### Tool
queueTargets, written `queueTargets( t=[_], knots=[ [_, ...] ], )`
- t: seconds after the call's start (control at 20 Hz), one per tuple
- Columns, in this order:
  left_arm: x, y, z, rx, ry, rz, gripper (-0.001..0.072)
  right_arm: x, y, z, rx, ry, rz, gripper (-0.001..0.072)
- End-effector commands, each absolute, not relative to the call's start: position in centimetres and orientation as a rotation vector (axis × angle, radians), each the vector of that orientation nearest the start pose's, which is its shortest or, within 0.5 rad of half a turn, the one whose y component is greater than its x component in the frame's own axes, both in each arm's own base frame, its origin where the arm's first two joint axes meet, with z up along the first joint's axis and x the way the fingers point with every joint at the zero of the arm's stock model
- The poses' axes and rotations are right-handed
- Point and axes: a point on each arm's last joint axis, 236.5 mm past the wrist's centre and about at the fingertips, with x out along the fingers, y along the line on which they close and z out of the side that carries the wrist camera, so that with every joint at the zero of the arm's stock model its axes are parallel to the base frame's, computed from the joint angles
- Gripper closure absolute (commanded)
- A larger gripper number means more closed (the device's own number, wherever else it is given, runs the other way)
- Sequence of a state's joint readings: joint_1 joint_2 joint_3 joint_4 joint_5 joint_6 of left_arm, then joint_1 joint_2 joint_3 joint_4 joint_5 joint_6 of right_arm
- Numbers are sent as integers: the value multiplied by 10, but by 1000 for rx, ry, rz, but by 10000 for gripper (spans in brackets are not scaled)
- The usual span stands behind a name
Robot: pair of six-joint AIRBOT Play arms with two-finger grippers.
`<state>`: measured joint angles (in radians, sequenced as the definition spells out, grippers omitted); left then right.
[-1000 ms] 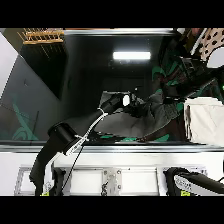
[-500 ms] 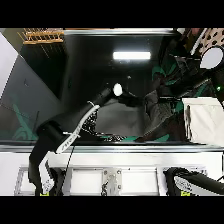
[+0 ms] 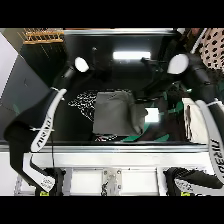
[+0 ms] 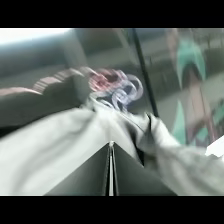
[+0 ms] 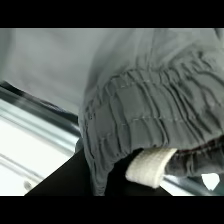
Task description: Fold the clothes and pants, and hang the long-sleeved shirts on hangers.
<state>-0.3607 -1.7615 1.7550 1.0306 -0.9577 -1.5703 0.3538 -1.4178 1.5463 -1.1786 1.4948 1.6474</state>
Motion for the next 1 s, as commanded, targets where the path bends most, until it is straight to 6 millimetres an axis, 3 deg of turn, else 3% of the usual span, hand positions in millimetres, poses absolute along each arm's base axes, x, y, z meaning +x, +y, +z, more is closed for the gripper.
queueTargets(
  t=[0.0,0.05,0.1,0.15,0.2,0.25,0.35,0.45,0.55,0.7,0.8,0.85,0.95],
  knots=[
    [519,-233,100,-349,947,-519,703,353,319,62,154,1311,694,665],
    [522,-217,111,-358,922,-498,703,354,353,53,155,1264,755,478],
    [526,-198,124,-370,893,-473,704,350,391,45,156,1203,844,165],
    [528,-182,135,-380,872,-451,704,341,422,41,143,1149,939,9],
    [529,-165,145,-389,854,-429,704,332,443,38,106,1102,1019,9],
    [528,-150,152,-395,848,-410,704,328,448,37,103,1098,1029,9],
    [522,-129,159,-381,850,-379,704,337,437,45,92,1071,1007,9],
    [511,-119,156,-294,882,-346,704,357,399,49,82,1052,934,9],
    [497,-124,147,-221,936,-346,704,371,342,39,116,1087,827,9],
    [479,-149,122,-186,980,-374,704,371,229,-5,238,1191,594,9],
    [465,-166,104,-190,981,-390,704,357,159,-43,354,1274,426,9],
    [455,-175,95,-184,984,-402,704,349,137,-60,420,1310,363,9],
    [438,-190,83,-169,997,-427,704,338,113,-86,553,1361,289,9]
  ],
)
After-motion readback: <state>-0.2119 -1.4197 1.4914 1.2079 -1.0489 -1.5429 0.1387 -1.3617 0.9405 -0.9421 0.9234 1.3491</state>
